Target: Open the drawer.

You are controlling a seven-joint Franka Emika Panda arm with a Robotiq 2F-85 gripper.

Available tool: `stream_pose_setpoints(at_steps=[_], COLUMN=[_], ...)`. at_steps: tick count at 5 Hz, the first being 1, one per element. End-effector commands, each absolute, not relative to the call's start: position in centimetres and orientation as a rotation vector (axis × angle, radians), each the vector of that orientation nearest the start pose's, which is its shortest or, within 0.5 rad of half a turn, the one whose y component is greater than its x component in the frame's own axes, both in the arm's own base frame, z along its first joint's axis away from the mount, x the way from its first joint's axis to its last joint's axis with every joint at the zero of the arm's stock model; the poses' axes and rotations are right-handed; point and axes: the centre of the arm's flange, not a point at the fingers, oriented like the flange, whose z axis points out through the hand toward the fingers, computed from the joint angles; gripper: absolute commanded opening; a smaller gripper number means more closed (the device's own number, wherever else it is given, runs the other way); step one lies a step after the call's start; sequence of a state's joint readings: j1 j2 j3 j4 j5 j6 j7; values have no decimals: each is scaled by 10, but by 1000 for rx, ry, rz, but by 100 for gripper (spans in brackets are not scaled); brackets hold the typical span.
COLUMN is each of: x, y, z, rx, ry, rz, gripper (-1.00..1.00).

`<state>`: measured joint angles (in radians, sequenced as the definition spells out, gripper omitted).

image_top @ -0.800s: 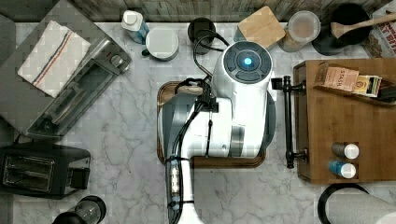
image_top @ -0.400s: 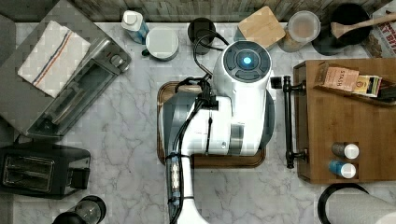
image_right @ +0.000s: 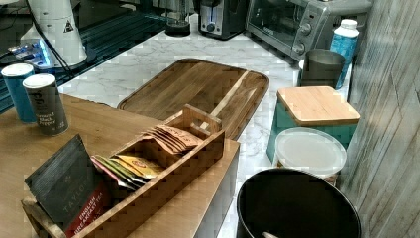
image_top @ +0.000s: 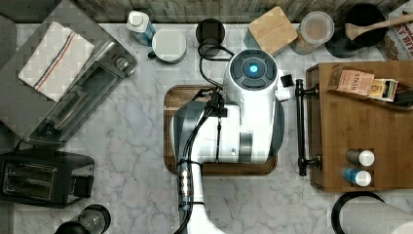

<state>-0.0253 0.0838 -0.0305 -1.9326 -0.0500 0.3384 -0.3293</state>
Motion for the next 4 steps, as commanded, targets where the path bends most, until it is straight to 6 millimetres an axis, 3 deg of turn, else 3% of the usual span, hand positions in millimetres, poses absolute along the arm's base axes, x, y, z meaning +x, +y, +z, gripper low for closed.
stream_pose_setpoints(at_steps=[1, 3, 4], x=[549, 551, 547], y=[-133, -182, -188], z=[416, 388, 378], rx=[-3222, -3276, -3299], ry=[377, 173, 66], rz=[81, -30, -94], gripper=[100, 100, 100])
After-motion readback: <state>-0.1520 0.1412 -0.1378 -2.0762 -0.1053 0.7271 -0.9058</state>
